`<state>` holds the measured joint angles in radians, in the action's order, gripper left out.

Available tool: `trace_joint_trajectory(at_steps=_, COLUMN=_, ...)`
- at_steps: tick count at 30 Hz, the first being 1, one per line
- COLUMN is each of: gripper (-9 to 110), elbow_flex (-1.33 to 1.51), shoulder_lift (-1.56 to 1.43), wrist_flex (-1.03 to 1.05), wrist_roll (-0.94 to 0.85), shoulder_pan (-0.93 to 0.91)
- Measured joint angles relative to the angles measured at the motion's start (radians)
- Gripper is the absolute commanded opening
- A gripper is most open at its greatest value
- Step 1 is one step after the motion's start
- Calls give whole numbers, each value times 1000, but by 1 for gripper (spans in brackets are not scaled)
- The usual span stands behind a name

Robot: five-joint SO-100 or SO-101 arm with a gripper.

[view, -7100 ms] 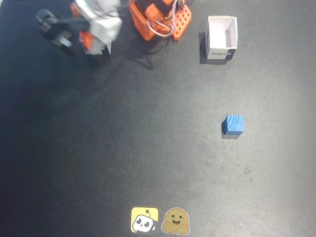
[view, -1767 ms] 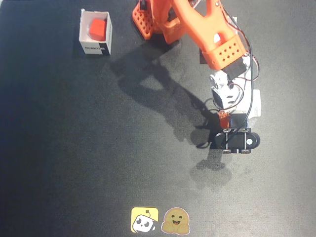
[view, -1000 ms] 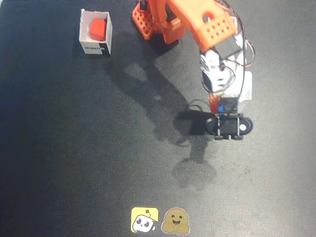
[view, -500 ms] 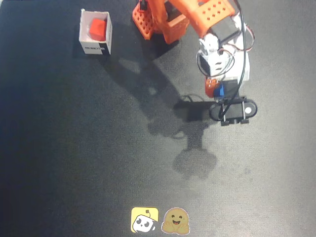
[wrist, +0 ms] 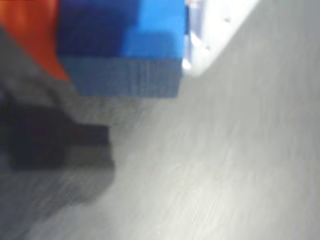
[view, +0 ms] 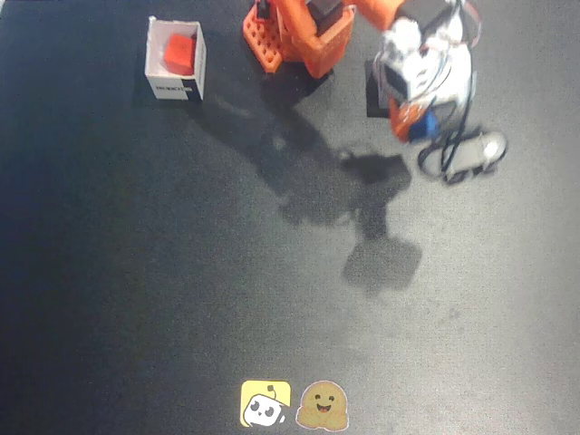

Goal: Put the red cube in the right box and the blue cube in the left box.

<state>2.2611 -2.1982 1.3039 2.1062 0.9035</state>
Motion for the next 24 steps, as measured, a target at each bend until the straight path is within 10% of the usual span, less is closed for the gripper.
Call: trace_joint_trajectory(at_steps=24, gripper=10, elbow_flex=103, shoulder_lift=-313, wrist_flex=245, wrist_roll=106, shoulder_pan=270)
